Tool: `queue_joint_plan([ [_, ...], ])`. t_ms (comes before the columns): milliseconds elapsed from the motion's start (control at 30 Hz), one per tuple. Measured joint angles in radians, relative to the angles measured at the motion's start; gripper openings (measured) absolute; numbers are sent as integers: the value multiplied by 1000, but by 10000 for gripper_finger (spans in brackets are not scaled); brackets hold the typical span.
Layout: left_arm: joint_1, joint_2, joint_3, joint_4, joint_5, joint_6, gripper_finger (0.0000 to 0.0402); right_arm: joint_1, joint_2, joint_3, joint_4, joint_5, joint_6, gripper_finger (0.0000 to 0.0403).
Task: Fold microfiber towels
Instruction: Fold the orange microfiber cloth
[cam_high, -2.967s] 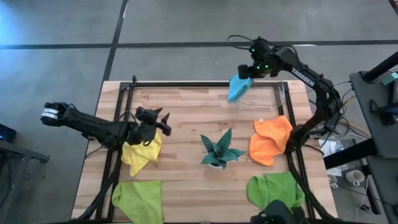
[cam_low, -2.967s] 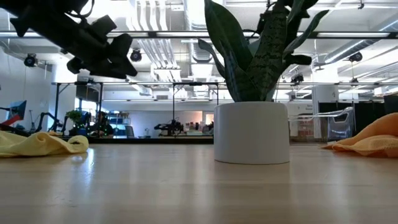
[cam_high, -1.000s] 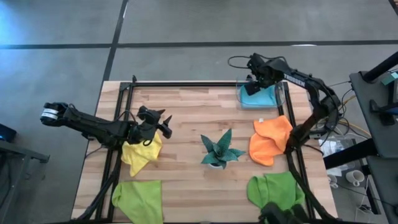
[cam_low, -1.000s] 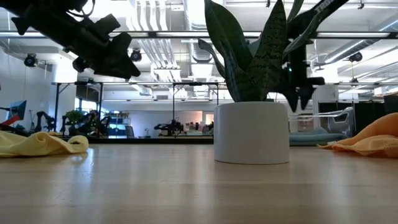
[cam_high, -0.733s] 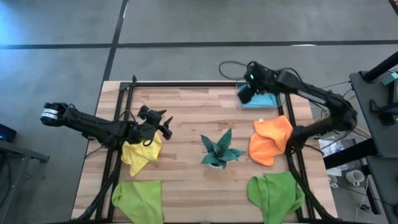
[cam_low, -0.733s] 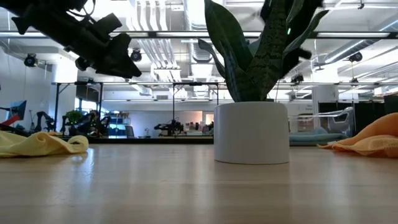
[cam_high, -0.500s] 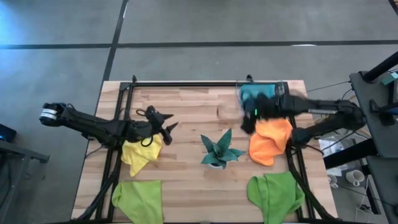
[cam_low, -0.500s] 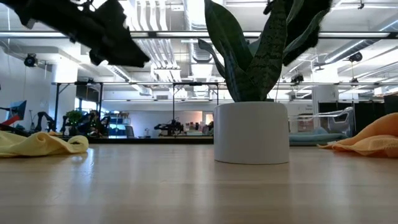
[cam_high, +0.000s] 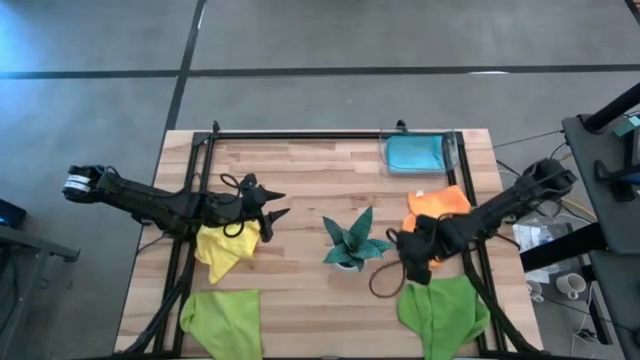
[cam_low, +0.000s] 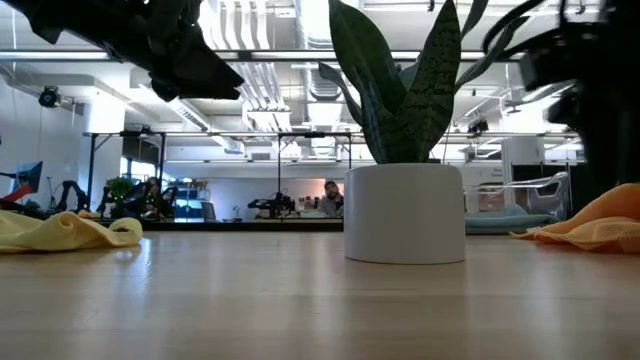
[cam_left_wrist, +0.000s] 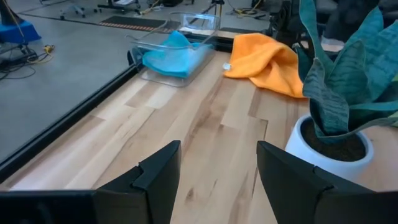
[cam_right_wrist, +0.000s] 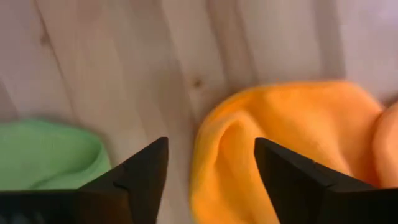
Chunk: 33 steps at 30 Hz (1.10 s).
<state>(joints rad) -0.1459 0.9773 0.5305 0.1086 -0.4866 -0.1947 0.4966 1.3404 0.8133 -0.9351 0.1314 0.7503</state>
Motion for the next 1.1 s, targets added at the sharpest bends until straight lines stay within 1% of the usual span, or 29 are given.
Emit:
queue_joint_plan([
  [67,0,1,0,14,0,0,196,43,5,-10,0,5,36,256],
  [133,0,1,0,24,0,2,196,89,2,-29,4,9,66,265],
  [267,0,2,0,34,0,15,196,164,3,-96,5,23,130,258],
  [433,0,2,-1,41,0,22,196,182,12,-187,28,27,180,227],
  [567,0,2,-8,40,-1,21,196,182,24,-227,120,26,145,196],
  [700,0,2,-13,41,-6,21,196,181,36,-236,153,7,114,150],
  [800,2,2,-13,59,-24,20,196,170,40,-211,127,1,92,95],
  [900,2,5,-14,123,-18,42,196,135,31,-136,21,70,8,27],
  [967,2,13,-16,128,-11,64,196,93,29,-60,-45,137,-69,18],
  [1033,3,22,-17,127,-14,89,196,34,31,11,-147,211,-163,13],
  [1100,6,25,-17,128,-20,108,196,-40,31,90,-174,309,-270,10],
])
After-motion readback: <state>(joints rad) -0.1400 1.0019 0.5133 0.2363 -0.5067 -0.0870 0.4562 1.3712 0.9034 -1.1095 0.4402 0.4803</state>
